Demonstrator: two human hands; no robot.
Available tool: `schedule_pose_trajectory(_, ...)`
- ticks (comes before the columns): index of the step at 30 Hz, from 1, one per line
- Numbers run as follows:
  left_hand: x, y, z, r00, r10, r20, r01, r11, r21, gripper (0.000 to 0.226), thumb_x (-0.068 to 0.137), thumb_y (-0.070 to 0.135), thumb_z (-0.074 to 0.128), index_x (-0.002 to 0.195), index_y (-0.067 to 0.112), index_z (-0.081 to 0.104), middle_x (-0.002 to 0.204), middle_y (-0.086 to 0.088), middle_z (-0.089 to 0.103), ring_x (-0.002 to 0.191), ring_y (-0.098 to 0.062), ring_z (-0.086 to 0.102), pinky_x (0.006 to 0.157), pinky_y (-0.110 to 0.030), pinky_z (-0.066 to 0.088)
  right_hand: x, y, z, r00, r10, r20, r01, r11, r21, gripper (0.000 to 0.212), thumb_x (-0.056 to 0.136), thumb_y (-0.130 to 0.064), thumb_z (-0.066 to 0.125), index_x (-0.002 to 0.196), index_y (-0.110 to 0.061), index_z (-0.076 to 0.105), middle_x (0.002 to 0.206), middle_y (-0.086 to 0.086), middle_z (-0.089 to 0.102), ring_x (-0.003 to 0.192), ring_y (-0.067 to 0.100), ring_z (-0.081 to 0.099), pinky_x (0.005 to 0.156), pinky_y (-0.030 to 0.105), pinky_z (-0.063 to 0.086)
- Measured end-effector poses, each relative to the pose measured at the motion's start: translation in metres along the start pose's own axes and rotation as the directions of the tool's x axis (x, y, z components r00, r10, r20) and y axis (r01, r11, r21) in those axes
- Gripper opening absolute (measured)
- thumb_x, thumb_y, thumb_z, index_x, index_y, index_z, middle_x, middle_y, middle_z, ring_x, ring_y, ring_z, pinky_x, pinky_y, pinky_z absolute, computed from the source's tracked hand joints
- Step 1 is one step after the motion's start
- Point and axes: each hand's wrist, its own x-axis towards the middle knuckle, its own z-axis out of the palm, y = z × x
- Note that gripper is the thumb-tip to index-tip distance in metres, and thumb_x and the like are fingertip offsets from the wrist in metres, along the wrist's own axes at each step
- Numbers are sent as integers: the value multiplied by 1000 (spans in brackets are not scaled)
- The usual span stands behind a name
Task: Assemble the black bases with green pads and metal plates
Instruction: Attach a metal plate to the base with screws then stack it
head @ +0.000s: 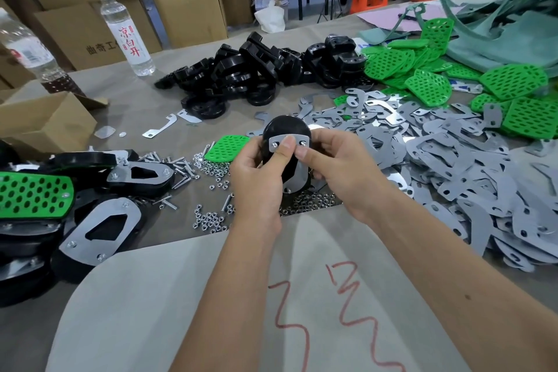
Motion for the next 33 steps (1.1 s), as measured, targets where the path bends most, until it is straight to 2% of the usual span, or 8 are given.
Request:
schedule_pose_trajectory(7,2,-3,1,998,-9,-67,10,1000,23,11,84,21,85,90,19,76,97,-11,77,88,-22,69,78,-37,59,-2,-2,5,993,-32,-110,28,999,-42,10,95,-9,73,104,-8,76,100,11,79,101,33,74,94,51,58)
schedule_pose_trajectory(11,4,0,0,992,-57,-109,55,998,-22,14,87,13,82,96,8,73,98,-13,76,86,-21,69,78,-37,59,-4,-2,6,992,9,-129,-9,1000,-1,10,93,-12,77,102,-12,78,96,7,80,94,27,77,81,39,60)
schedule_pose_trajectory(16,1,3,8,993,-11,-118,5,999,-46,11,90,11,79,97,6,73,85,-3,78,77,-14,72,69,-30,60,-3,-7,1,993,45,-113,-31,992,122,14,94,-8,74,107,-5,75,100,18,78,92,33,76,78,44,65)
schedule_pose_trajectory(20,2,-1,22,995,78,-62,-66,984,163,14,92,14,77,103,17,68,99,1,75,85,-3,70,80,-30,59,4,-11,-12,966,0,-258,4,1000,13,12,98,-11,68,110,-11,71,99,10,79,90,26,77,79,45,63)
schedule_pose_trajectory(22,2,-5,25,993,119,-14,-102,904,415,22,91,21,78,106,24,62,104,6,70,91,-3,67,85,-35,57,11,-14,-28,901,15,-433,-14,1000,6,14,102,-16,64,115,-13,65,103,7,78,95,26,76,86,51,62)
schedule_pose_trajectory(25,2,-9,29,967,150,206,-255,564,785,32,85,36,83,111,29,64,114,8,64,113,-17,57,98,-38,47,16,-20,-53,810,51,-584,14,994,107,15,105,-19,59,113,-7,64,106,18,75,98,33,75,91,56,59)
schedule_pose_trajectory(29,-1,-11,49,881,164,443,-472,350,809,41,80,55,82,115,38,68,111,11,50,115,-14,36,90,-26,30,14,-24,-66,738,-32,-674,96,994,58,18,105,-20,58,103,-3,63,83,7,66,78,19,58,75,41,52)
schedule_pose_trajectory(33,-5,-20,73,861,130,492,-507,297,809,43,81,66,75,109,34,69,103,6,48,109,-18,38,88,-34,43,14,-27,-82,670,-53,-741,155,985,70,28,106,-21,58,117,5,61,85,-1,61,77,9,54,67,16,46)
